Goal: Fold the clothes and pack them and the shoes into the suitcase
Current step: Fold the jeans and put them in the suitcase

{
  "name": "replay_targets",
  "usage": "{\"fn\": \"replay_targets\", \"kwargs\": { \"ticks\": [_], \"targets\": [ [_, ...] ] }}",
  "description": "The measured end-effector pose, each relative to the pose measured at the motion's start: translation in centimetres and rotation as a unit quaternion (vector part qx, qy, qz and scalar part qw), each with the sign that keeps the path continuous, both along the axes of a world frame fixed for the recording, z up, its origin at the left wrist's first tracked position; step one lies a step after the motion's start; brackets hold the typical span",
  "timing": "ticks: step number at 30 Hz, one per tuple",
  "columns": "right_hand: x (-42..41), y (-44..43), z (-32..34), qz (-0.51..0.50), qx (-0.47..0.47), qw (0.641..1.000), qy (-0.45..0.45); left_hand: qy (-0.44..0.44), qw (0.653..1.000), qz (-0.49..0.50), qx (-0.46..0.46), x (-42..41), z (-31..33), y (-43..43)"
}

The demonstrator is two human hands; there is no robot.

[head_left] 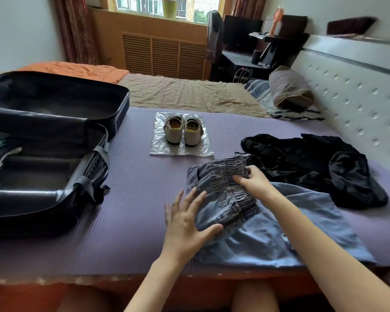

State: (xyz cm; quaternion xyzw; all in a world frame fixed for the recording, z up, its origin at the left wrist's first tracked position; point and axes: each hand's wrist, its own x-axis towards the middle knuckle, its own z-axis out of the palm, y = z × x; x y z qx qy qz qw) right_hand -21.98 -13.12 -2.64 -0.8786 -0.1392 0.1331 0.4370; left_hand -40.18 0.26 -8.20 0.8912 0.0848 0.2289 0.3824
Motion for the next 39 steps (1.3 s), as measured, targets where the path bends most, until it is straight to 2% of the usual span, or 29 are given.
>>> {"fn": "replay_targets", "kwargs": {
  "ticks": [4, 7, 9, 12, 15, 17, 19, 20, 23, 26, 29, 32, 35, 39],
  "targets": [
    [0.8, -4.3, -1.2, -0.036, -0.065, 0.997, 0.026, 0.109, 0.987, -0.116, 0.012, 0.4, -2.5, -1.5],
    [-0.2, -6.5, -3.4, -0.083, -0.151, 0.985, 0.021, 0.170, 0.974, -0.134, 0.066, 0.7, -3.9, -2.9],
    [-0.4, -7.0, -5.0, -0.098, -0.185, 0.978, 0.017, 0.169, 0.977, -0.120, 0.058, 0.9, -4.0, -3.6],
    [-0.2, -6.9, -4.6, -0.105, -0.154, 0.982, 0.035, 0.118, 0.989, -0.085, 0.033, 1.3, -3.6, -4.0],
    [0.5, -6.6, -3.2, -0.110, -0.103, 0.988, 0.019, 0.083, 0.990, -0.063, 0.091, 2.6, -3.1, -3.9],
    [0.7, -6.6, -3.0, -0.091, -0.151, 0.984, 0.012, 0.138, 0.975, -0.085, 0.152, 3.3, -3.3, -4.2],
    [0.7, -6.5, -3.6, -0.064, -0.239, 0.968, -0.030, 0.164, 0.950, -0.091, 0.249, 3.6, -4.3, -4.5],
    [0.8, -6.2, -3.9, -0.062, -0.258, 0.961, -0.071, 0.222, 0.936, -0.108, 0.249, 3.5, -4.7, -4.6],
    [1.3, -4.1, -3.1, -0.048, -0.221, 0.958, -0.177, 0.275, 0.909, -0.131, 0.284, 3.5, -6.4, -4.6],
    [2.1, -0.4, -1.8, 0.030, -0.198, 0.972, -0.123, 0.265, 0.907, -0.121, 0.304, 3.5, -6.5, -4.4],
    [3.5, 3.3, -2.5, 0.063, -0.236, 0.965, -0.095, 0.252, 0.912, -0.113, 0.305, 3.3, -6.7, -4.7],
    [4.3, 5.7, -3.3, 0.072, -0.296, 0.938, -0.165, 0.223, 0.920, -0.106, 0.305, 2.9, -6.8, -4.8],
    [4.1, 6.1, -4.0, 0.046, -0.297, 0.914, -0.273, 0.213, 0.922, -0.112, 0.303, 2.7, -6.9, -4.4],
    [2.9, 5.2, -6.5, 0.055, -0.286, 0.919, -0.265, 0.225, 0.916, -0.120, 0.310, 2.7, -7.0, -4.3]
  ]
}}
